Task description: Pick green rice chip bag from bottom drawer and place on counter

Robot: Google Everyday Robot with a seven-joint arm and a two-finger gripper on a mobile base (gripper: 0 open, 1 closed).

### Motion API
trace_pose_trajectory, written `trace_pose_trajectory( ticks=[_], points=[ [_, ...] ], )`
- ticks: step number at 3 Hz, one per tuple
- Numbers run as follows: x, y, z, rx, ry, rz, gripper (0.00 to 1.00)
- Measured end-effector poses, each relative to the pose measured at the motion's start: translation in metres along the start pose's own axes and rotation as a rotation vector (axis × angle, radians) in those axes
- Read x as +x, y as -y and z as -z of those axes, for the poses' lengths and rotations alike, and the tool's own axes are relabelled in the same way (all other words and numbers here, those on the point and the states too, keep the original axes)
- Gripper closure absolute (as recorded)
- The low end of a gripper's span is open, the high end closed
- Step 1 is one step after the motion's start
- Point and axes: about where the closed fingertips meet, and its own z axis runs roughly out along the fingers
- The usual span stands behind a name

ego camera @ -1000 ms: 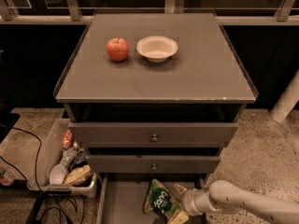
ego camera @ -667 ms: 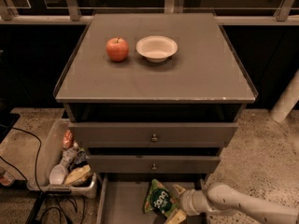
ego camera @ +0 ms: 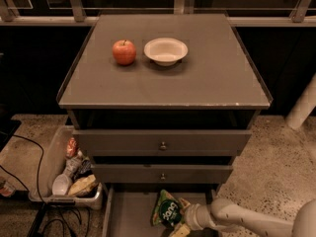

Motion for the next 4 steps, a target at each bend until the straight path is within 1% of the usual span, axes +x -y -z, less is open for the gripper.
trace_pose_trajectory(
  ticks=[1, 2, 3, 4],
  points=[
    [0.021, 0.008, -0.021, 0.038, -0.034, 0.001, 0.0],
    [0.039, 0.019, -0.035, 0.077, -0.066, -0.008, 0.0],
    [0.054, 0.03, -0.043, 0.109, -0.088, -0.033, 0.0],
    [0.055, 0.03, -0.043, 0.111, -0.089, -0.034, 0.18]
  ],
)
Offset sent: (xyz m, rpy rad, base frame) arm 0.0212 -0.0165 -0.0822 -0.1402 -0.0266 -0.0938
